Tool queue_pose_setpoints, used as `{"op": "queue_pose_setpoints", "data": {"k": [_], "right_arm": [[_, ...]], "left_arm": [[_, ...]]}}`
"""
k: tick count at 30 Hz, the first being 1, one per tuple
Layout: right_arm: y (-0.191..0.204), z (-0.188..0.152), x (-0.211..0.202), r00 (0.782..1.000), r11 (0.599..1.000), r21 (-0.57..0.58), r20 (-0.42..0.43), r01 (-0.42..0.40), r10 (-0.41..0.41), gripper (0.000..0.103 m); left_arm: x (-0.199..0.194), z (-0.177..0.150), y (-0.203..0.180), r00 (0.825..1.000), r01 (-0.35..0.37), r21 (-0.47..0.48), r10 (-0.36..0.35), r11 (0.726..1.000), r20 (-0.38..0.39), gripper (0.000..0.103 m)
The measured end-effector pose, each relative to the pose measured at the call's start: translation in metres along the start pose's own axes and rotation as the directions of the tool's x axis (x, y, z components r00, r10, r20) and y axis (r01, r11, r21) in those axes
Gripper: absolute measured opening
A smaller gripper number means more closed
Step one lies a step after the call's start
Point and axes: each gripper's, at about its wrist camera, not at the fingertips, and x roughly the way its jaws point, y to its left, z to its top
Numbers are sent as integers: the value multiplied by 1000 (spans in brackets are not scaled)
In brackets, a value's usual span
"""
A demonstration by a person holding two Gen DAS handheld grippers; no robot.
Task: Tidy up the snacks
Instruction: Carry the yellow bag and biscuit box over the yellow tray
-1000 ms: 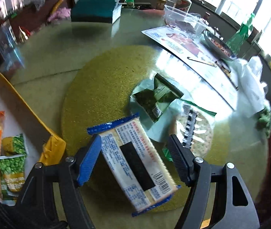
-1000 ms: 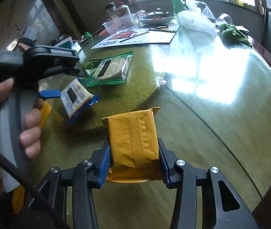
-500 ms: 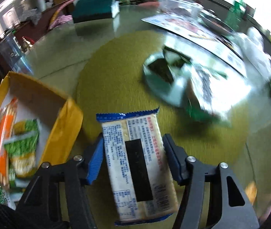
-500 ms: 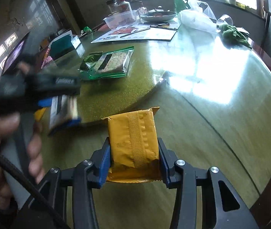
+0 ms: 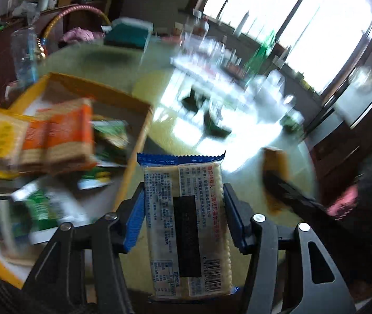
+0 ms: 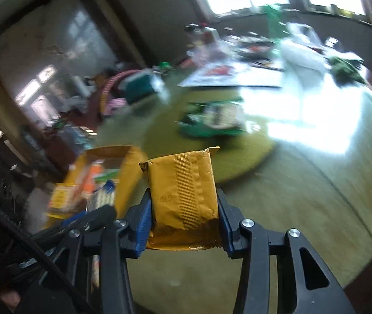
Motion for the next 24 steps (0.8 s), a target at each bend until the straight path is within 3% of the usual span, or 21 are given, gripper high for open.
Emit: {"op": "queue_pose_setpoints", "data": {"k": [6,8,10,13,16,24], "right_arm": [[80,10,34,992,986,-117,-35,-121,117,44],[106,9,51,986,975,-157,-71,-158,149,44],[135,8,68,981,962,-202,-105,-184,165,44],[171,1,89,965,933,-261,-151,-248,214,44],[188,-4,105,960,921,-286,-174,-263,220,44],[187,12,140,971,942,-295,-218,-162,99,44]], "left_arm": [[-92,3,79,989,61,-64,-52,996,139,57],[-102,11,101,983,-51,-50,59,997,174,57],[-97,22,122,978,-78,-59,88,995,190,57],[-75,36,149,988,-34,-80,46,996,149,57],[-55,47,161,990,-42,-62,50,997,134,57],[-29,70,172,998,-57,24,57,998,12,56]]}}
